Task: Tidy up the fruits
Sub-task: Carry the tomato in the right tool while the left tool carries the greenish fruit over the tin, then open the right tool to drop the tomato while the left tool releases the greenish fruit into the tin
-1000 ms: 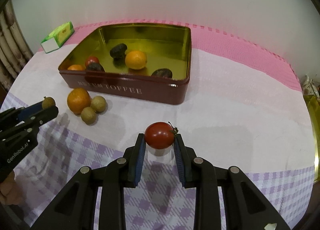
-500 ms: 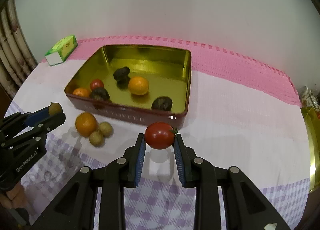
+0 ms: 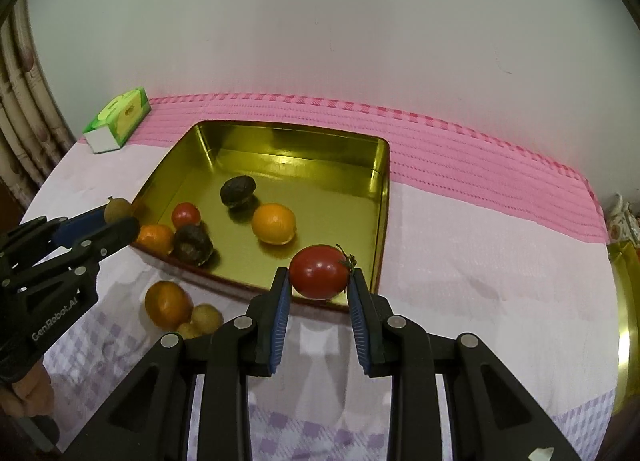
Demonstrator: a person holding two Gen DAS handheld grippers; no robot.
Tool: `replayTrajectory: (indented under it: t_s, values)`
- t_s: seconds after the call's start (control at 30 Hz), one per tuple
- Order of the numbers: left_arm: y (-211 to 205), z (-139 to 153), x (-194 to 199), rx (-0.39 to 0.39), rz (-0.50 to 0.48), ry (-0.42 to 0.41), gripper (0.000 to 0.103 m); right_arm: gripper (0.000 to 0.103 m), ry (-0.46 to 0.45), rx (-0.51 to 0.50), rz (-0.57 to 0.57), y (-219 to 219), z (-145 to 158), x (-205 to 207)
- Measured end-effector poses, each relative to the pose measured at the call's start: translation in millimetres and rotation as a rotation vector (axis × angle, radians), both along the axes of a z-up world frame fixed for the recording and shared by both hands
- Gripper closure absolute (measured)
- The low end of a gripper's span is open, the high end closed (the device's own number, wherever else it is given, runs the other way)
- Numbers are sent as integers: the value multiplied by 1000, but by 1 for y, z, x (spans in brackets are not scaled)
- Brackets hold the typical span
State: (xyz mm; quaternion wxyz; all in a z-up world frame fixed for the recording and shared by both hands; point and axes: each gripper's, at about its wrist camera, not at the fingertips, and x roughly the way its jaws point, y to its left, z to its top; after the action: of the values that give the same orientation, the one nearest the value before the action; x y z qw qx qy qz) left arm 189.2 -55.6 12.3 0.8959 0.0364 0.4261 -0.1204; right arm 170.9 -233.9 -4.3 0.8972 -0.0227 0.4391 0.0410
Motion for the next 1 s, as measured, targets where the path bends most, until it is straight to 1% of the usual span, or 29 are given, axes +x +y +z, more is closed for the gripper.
replayTrajectory:
  t_s: [0.23, 0.43, 0.67, 0.77, 0.83, 1.0]
  values:
    - [-3, -18, 28, 0, 7, 53, 76, 77, 30, -1, -1, 2, -13, 24]
    - [-4, -30, 39, 16, -3, 69, 76, 77, 61, 1, -8, 2, -27, 40]
    - [-4, -43, 43, 12, 3, 94, 76, 77, 87, -11, -5, 4, -39, 47]
    - [-4, -43, 43, 13, -3, 84, 76, 75, 99, -12, -9, 3, -43, 47]
    - [-5, -42, 42, 18, -7, 81, 76, 75, 94, -26, -8, 5, -43, 47]
    - [-4, -43, 41, 20, -1, 79, 75, 73, 95, -20, -12, 5, -43, 48]
